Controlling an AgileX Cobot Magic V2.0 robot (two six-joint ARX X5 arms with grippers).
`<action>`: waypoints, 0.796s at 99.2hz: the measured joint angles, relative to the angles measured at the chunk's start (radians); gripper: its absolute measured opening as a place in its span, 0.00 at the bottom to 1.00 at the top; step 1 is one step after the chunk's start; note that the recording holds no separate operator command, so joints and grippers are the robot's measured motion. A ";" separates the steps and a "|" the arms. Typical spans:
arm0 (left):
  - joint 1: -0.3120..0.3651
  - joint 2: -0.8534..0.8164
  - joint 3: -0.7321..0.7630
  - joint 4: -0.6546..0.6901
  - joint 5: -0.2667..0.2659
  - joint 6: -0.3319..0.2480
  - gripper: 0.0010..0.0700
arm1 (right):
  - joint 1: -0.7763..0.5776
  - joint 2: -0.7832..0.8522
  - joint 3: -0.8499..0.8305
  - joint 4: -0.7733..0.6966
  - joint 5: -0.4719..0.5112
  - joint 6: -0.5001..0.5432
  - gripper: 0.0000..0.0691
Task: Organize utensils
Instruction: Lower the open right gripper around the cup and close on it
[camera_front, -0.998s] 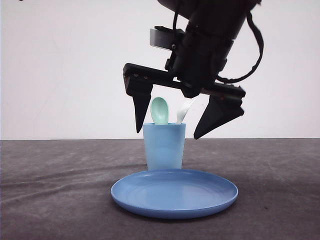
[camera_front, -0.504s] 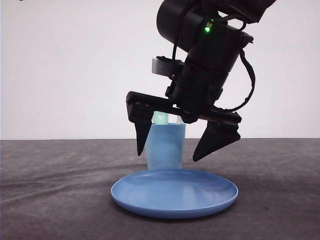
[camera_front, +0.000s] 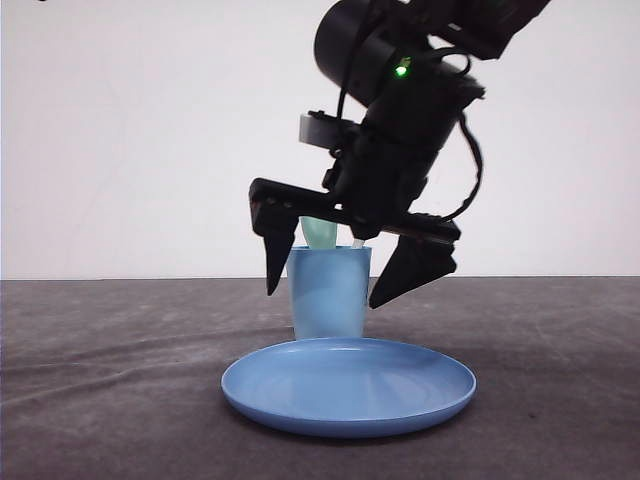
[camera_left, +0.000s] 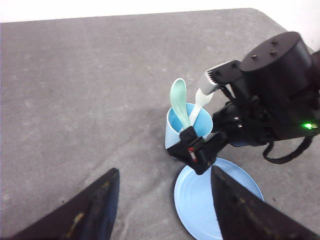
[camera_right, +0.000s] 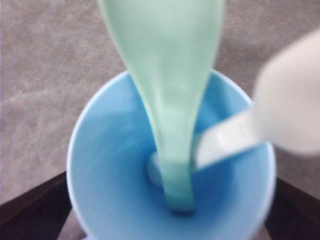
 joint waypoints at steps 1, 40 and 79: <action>0.000 0.000 0.000 0.000 0.000 0.000 0.49 | 0.000 0.003 0.002 0.000 0.000 0.000 0.98; 0.000 0.000 0.000 0.000 -0.001 0.003 0.49 | -0.001 0.069 0.071 -0.029 0.005 -0.022 0.80; 0.000 0.000 0.000 0.000 -0.001 0.003 0.49 | -0.002 0.058 0.081 -0.077 0.004 -0.045 0.60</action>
